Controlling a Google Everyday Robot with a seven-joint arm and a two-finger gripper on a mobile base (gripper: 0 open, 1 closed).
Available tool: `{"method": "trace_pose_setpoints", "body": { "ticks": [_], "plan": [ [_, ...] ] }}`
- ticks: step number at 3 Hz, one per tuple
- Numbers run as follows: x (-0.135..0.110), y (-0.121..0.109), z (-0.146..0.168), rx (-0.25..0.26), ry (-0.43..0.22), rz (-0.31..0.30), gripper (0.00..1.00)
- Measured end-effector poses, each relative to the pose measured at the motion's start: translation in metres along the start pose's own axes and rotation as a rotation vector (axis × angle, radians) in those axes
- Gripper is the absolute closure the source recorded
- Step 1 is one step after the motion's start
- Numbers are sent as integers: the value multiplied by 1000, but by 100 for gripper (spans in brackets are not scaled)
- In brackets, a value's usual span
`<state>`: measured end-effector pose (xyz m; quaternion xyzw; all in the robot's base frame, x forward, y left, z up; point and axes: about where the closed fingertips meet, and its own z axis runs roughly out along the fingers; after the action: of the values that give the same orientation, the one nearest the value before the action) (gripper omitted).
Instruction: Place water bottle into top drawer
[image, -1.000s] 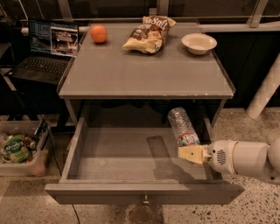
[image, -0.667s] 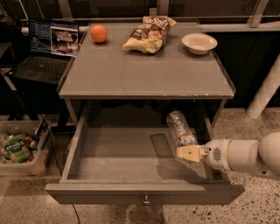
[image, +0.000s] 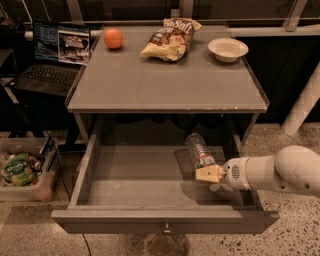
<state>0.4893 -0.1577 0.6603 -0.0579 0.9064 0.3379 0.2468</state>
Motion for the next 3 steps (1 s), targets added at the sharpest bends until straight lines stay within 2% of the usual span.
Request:
{"method": "trace_pose_setpoints", "body": {
  "ticks": [1, 2, 3],
  "plan": [
    [0, 0, 1, 0, 2, 0, 81],
    [0, 0, 1, 0, 2, 0, 50],
    [0, 0, 1, 0, 2, 0, 27]
  ]
}}
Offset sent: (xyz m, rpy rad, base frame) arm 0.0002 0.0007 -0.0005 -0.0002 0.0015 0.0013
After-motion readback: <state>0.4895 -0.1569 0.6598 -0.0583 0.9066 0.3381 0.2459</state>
